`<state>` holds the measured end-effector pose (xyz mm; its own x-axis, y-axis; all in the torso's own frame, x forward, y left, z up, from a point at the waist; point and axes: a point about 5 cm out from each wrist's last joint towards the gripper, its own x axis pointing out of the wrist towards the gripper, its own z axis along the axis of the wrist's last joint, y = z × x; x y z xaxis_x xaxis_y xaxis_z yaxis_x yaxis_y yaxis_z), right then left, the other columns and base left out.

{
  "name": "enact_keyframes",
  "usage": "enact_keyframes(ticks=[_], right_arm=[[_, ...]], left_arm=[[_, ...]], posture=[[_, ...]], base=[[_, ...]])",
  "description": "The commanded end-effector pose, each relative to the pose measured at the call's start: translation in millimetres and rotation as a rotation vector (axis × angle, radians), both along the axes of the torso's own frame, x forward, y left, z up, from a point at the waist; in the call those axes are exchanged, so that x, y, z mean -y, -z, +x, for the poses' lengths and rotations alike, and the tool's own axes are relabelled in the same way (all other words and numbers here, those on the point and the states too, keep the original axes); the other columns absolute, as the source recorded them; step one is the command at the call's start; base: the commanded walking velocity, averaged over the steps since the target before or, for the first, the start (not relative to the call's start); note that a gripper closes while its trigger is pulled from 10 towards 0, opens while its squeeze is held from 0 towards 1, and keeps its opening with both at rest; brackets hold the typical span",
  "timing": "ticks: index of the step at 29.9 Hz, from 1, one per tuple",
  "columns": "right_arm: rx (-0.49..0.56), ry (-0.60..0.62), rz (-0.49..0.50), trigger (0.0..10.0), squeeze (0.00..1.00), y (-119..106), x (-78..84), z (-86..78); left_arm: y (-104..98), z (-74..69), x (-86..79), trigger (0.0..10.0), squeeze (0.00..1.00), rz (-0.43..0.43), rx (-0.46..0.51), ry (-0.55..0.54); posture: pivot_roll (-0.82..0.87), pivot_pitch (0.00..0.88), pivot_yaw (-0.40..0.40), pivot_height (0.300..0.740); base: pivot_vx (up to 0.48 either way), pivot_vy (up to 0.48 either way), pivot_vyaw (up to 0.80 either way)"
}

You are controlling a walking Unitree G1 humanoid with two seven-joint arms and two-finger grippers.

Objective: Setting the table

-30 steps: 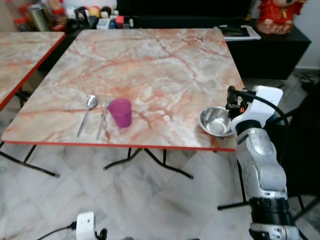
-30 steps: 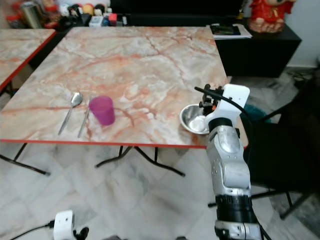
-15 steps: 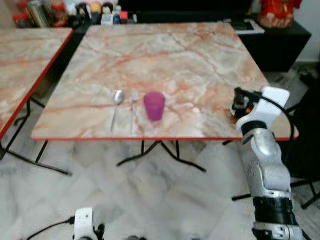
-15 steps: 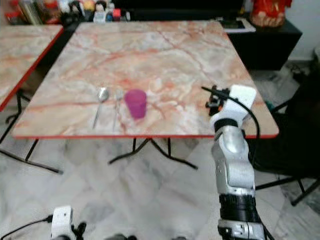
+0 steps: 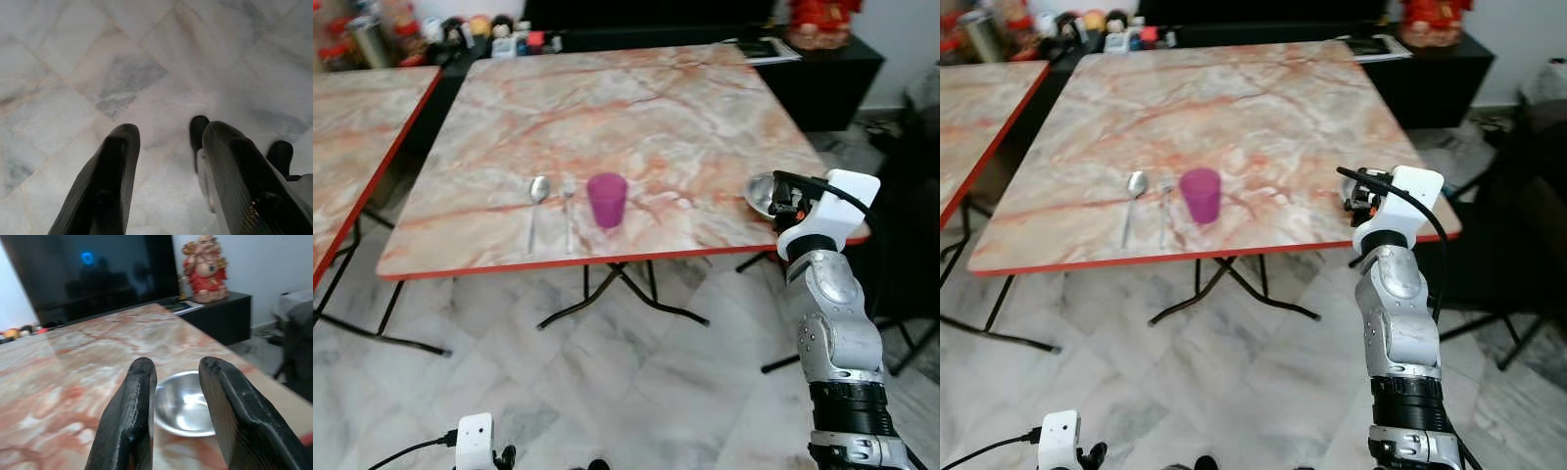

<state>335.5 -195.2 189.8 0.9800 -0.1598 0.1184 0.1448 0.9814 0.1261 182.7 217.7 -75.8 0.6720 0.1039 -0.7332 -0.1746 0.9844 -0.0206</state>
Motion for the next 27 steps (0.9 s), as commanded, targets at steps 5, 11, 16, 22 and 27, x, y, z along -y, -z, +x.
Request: enact_keyframes(ticks=[5,11,16,22,27], right_arm=[[0.010,-0.001,-0.002,10.0,0.00,-2.1,-2.3,0.4],[0.004,0.004,-0.009,10.0,0.00,-1.0,-0.7,0.2],[0.007,-0.002,-0.004,10.0,0.00,-0.5,-2.4,0.6],[0.013,0.004,0.002,10.0,0.00,-1.4,-1.1,0.4],[0.014,0.001,0.001,10.0,0.00,-2.0,-1.5,0.6]], left_arm=[[3.2,-9.2,-5.1,10.0,0.00,0.000,-0.021,-0.007],[4.2,-17.9,-16.5,10.0,0.00,0.005,-0.036,-0.020],[4.4,-27.1,-29.9,10.0,0.00,0.012,-0.052,-0.033],[3.9,-31.3,-36.9,10.0,0.00,0.014,-0.061,-0.037],[4.3,-32.2,-37.1,10.0,0.00,0.013,-0.064,-0.036]], posture=[[-0.09,0.146,0.027,0.740],[-0.09,0.148,0.028,0.740],[-0.09,0.140,0.029,0.740],[-0.09,0.134,0.028,0.740],[-0.09,0.133,0.027,0.740]], base=[[0.349,0.000,0.00],[0.349,0.000,0.00],[0.351,0.000,0.00],[0.352,0.000,0.00],[0.349,0.000,0.00]])
